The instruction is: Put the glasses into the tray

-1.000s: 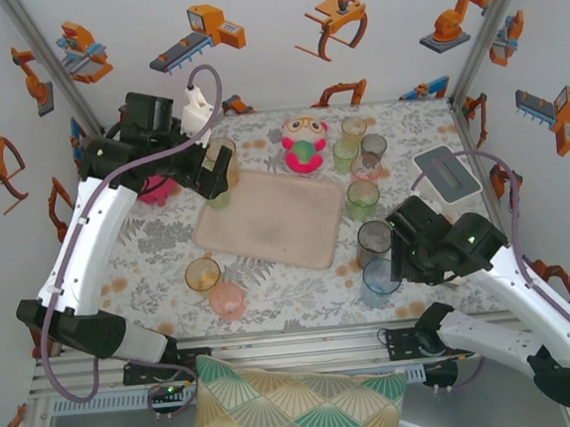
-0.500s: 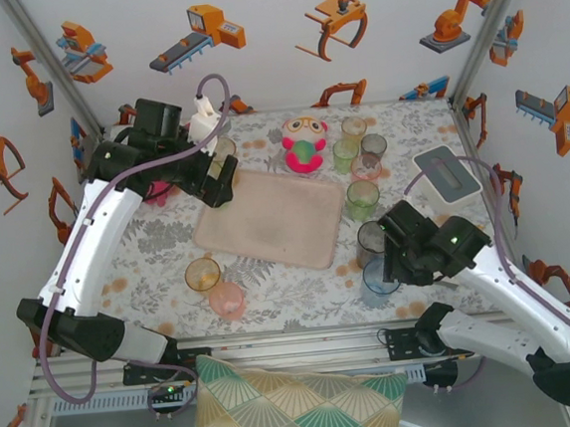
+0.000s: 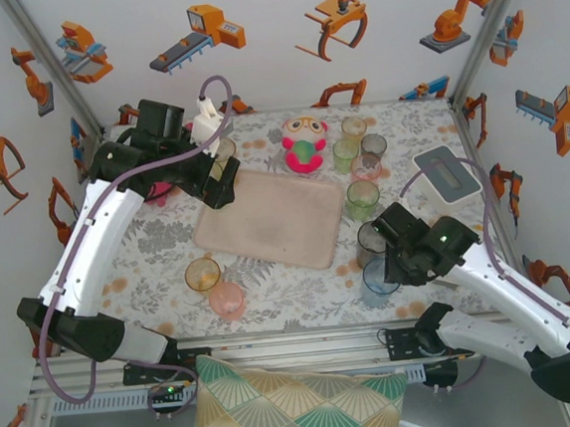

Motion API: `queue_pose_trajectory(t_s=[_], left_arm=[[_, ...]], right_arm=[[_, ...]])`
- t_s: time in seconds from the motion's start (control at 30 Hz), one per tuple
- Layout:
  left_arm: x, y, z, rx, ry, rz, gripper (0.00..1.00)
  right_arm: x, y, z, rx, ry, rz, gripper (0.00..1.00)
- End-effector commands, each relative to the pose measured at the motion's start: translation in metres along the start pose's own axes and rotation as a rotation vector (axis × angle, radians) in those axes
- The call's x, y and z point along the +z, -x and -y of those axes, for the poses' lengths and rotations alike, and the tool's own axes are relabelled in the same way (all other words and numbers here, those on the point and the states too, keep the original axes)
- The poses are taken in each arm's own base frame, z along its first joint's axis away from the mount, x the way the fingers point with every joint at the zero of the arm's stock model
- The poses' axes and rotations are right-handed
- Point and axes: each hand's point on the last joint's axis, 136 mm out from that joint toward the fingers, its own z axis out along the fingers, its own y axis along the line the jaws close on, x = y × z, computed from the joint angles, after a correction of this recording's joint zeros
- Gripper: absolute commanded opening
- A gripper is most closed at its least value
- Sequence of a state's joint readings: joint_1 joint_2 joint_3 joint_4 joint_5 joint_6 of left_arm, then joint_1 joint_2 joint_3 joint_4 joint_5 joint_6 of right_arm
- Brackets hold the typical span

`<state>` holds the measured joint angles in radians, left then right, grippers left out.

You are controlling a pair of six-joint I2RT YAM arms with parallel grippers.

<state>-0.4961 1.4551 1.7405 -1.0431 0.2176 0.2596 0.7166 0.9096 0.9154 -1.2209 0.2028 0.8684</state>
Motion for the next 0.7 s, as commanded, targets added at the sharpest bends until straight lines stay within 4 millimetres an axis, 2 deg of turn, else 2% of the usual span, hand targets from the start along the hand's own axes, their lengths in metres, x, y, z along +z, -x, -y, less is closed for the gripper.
queue_pose_trajectory(t_s=[0.0, 0.13, 0.67], left_arm=[[-0.0074, -0.0011, 0.0047, 0.015, -0.004, 0.013, 0.98], [-0.0051, -0.0036, 0.0052, 0.02, -0.005, 0.0, 0.98], [-0.0056, -0.001, 0.0056, 0.039, 0.009, 0.001, 0.98]], right_arm=[[0.0048, 0.0031, 0.0015, 0.014, -0.02, 0.013, 0.34], [0.0059, 0.0026, 0.0008, 0.009, -0.022, 0.005, 0.27], [0.0025, 0.0004, 0.0045, -0.001, -0.034, -0.003, 0.12]])
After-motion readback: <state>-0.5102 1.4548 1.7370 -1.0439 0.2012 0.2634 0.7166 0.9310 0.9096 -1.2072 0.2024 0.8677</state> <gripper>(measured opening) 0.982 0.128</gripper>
